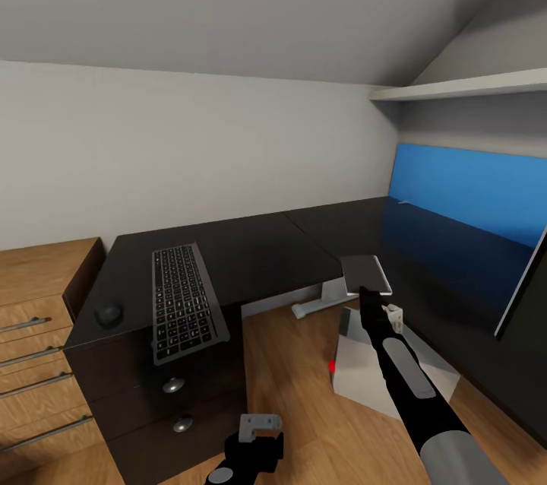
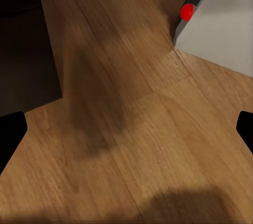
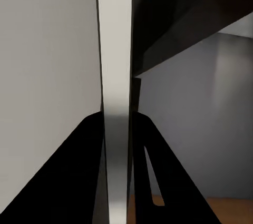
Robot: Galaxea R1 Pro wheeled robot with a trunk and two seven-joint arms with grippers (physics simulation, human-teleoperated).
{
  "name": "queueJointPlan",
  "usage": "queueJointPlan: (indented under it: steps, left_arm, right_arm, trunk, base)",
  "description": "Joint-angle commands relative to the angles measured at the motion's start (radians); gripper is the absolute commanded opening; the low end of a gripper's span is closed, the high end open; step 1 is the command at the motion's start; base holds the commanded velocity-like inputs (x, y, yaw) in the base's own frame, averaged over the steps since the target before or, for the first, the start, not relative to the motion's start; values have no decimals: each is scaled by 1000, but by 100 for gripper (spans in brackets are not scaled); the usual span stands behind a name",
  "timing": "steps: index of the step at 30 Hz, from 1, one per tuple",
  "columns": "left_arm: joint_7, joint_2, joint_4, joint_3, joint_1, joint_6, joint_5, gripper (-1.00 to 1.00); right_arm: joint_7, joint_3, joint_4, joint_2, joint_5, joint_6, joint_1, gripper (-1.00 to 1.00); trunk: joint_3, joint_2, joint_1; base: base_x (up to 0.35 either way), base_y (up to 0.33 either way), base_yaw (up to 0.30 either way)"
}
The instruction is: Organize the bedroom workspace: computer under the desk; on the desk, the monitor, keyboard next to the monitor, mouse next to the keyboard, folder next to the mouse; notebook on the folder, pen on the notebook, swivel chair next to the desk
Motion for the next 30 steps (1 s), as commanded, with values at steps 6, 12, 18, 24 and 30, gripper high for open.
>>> queueJointPlan:
  steps: [6,12,18,24,30]
  left_arm:
    - [8,0,0,-3,-1,2,7,100]
    - [8,0,0,-3,-1,2,7,100]
    - [8,0,0,-3,-1,2,7,100]
    - [8,0,1,-3,-1,2,7,100]
    - [8,0,6,-3,-1,2,7,100]
  right_arm:
    - [1,10,-4,-2,-16,-2,-1,-100]
    - [3,12,-6,0,-16,27,-1,-100]
    - [5,14,-8,2,-16,74,-1,-100]
    - [5,13,-8,2,-16,105,-1,-100]
    - [5,13,-8,1,-16,115,-1,-100]
  trunk:
    - [-1,0,0]
    - [-1,0,0]
    - [-1,0,0]
    - [-1,0,0]
    - [-1,0,0]
  base:
    - [0,0,0]
    - [0,0,0]
    - [0,0,0]
    - [0,0,0]
    - [0,0,0]
